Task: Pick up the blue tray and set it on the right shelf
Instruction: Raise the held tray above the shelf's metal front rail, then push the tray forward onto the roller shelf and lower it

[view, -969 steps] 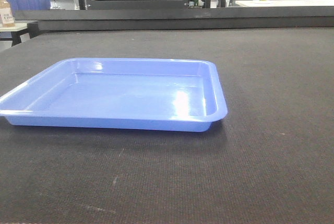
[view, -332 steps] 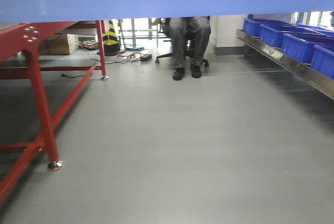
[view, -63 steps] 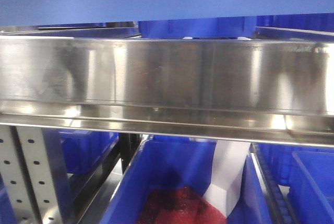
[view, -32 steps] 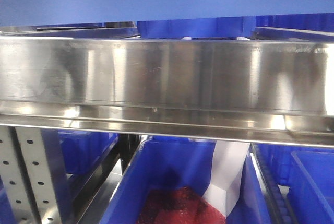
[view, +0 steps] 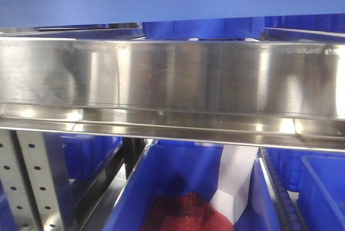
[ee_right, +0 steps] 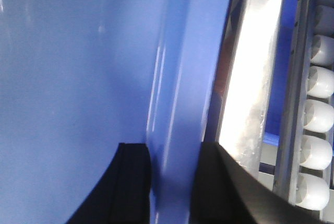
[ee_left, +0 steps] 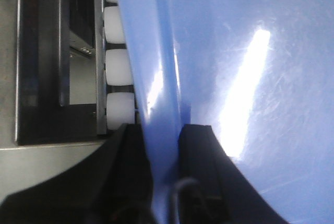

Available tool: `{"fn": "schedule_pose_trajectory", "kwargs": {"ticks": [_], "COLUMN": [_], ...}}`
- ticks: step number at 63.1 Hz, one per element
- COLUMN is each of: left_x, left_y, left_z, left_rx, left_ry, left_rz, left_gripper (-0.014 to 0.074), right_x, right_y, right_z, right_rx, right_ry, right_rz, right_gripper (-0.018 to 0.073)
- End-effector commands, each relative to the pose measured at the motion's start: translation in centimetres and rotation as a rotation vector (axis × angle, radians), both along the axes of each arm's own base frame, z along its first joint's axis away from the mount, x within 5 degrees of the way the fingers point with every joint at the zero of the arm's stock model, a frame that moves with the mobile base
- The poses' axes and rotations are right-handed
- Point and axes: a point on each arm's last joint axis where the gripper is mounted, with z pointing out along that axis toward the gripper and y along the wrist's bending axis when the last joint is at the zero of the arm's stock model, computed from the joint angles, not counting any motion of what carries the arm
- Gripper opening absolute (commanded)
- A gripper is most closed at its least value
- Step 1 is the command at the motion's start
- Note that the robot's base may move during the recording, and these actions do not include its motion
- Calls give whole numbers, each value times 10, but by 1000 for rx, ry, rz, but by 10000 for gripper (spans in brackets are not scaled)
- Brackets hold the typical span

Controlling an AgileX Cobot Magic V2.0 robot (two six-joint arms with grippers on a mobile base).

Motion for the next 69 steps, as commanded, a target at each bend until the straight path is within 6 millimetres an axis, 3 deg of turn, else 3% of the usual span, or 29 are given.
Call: {"fn": "schedule_pose_trajectory", "kwargs": {"ticks": [1, 17, 26, 42, 55, 69], "left_x": [-12, -9, -1, 42, 82, 111], "left_y": [-11, -13, -14, -20, -29, -32], "left_z": [16, 15, 26, 37, 28, -2], "left_rx": [-113, -118, -162, -165, -152, -112], "left_ry": [-18, -23, -109, -175, -197, -133], "left_rz": [-76, -75, -66, -53, -39, -12], "left_gripper": [-48, -48, -48, -48, -48, -48], "right_x": [-10, -12, -11, 12, 50, 79], "right_y": [0, -1, -1, -11, -16, -5], "right_z": [14, 12, 18, 37, 18, -11], "right_rx": [40, 29, 39, 66, 60, 44], "right_ry": [-20, 5, -17, -112, -68, -15], "right_rz": [39, 34, 36, -6, -63, -60], "right_gripper": [22, 22, 22, 22, 22, 22]}}
